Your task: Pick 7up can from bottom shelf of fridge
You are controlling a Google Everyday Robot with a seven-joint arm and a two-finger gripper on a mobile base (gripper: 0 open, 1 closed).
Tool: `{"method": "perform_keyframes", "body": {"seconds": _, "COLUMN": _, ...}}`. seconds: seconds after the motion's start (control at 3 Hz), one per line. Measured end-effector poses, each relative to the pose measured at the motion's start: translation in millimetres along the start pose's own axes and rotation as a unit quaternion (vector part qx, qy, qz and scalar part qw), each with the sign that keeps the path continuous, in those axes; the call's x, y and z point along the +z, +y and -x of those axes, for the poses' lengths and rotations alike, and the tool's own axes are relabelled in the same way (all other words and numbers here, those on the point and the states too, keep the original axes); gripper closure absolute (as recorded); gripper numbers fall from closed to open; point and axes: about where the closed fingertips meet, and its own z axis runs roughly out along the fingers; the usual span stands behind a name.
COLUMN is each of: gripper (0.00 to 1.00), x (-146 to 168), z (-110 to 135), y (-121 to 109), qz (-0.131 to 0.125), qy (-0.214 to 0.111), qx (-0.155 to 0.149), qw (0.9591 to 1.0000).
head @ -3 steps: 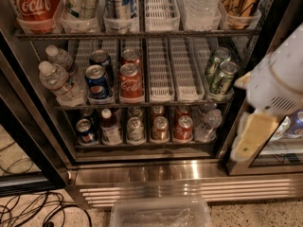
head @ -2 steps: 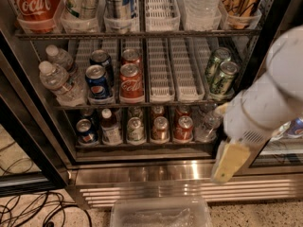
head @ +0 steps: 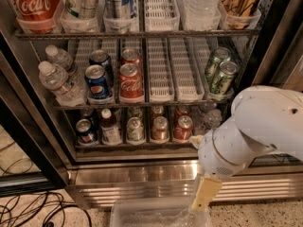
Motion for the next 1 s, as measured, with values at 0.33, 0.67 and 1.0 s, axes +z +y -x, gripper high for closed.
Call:
{"method": "perform_keyframes", "body": {"seconds": 0.33, "gripper": 0.0, "x": 0, "z": 0, "y": 0, "qz": 0.0, "qy": 0.0, "qx": 0.0, "qw": 1.0}}
{"method": "perform_keyframes", "body": {"seconds": 0.67, "gripper": 0.0, "x": 20, "z": 3, "y": -2, "qz": -0.017, "qy": -0.016, "qx": 0.004, "qw": 0.9997}}
{"method": "perform_keyframes", "body": {"seconds": 1.0, "gripper": 0.0, "x": 79, "z": 1, "y": 10, "qz": -0.016, "qy": -0.049, "qx": 0.008, "qw": 0.9986}}
